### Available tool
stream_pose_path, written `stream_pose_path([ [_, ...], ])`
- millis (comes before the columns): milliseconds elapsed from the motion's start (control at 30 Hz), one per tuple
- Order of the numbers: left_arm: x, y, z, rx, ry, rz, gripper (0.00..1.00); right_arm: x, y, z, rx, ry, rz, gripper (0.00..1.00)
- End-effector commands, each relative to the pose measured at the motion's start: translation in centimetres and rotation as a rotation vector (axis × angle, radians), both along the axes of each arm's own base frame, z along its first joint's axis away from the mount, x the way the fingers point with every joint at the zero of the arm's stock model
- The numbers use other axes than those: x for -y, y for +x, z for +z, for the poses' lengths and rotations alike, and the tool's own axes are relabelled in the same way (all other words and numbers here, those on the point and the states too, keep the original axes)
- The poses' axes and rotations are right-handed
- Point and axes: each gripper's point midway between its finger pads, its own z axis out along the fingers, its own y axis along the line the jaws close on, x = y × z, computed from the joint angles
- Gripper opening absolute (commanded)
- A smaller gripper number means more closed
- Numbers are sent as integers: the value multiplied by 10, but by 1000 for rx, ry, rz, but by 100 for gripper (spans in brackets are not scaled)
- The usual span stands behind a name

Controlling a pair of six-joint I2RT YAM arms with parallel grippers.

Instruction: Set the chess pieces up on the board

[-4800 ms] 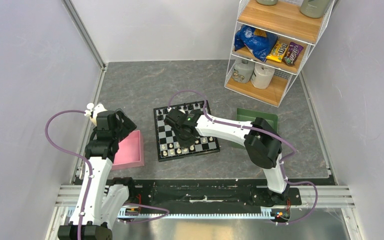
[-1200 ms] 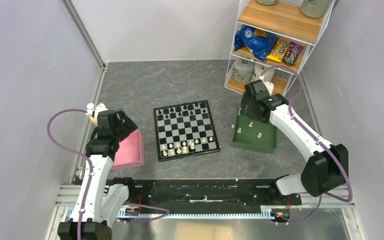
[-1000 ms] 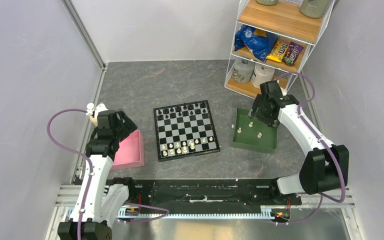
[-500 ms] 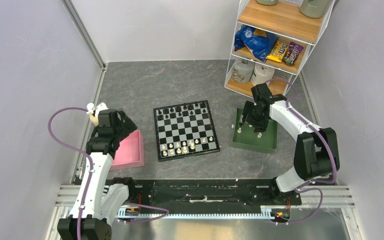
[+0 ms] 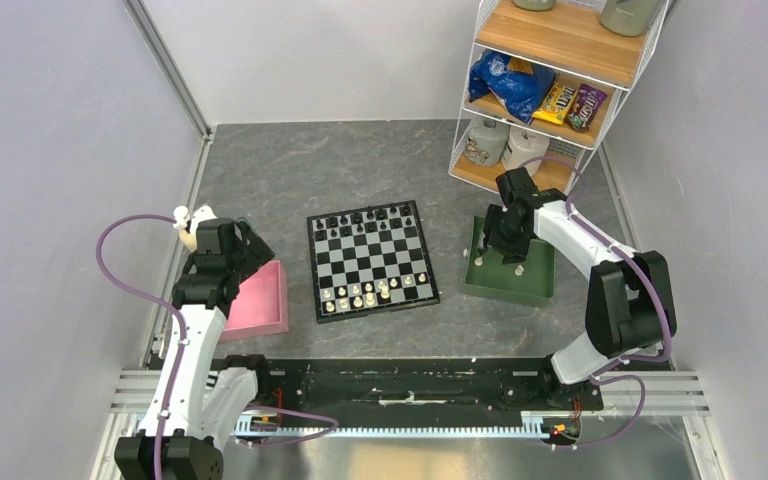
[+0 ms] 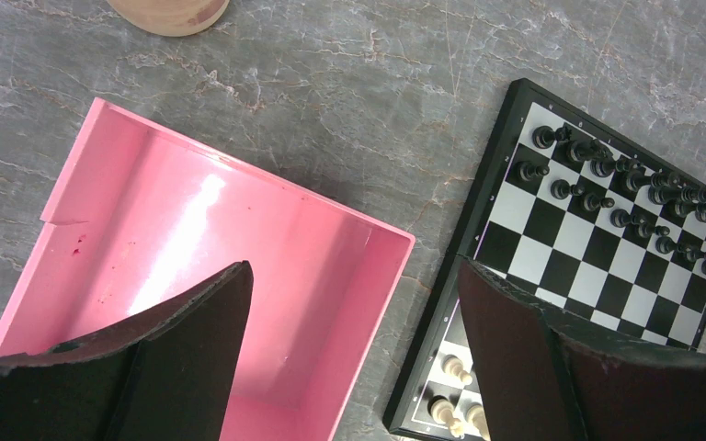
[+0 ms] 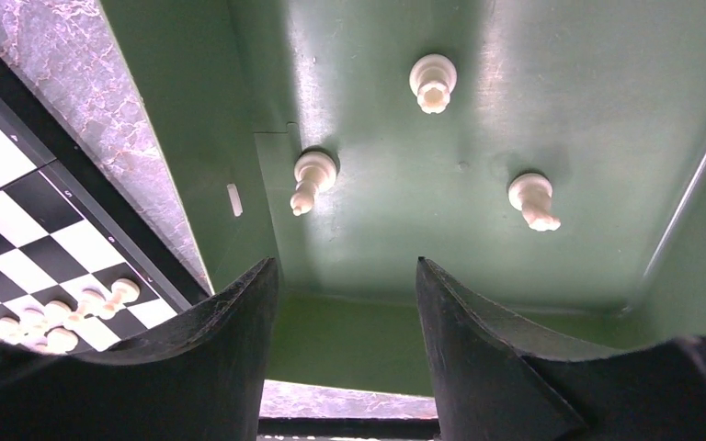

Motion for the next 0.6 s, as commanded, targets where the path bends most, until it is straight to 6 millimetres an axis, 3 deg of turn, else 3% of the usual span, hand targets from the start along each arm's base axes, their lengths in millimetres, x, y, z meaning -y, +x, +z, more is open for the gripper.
stream_pose_path([
  [0, -3, 5, 15, 34, 25, -11, 89, -4, 15, 4, 39, -4, 20, 64],
  [233, -4, 5, 16, 39, 30, -5, 89, -17, 20, 1, 40, 4, 49, 61],
  [567, -4, 5, 16, 37, 29, -4, 89, -17, 22, 0, 47, -26, 58, 55],
])
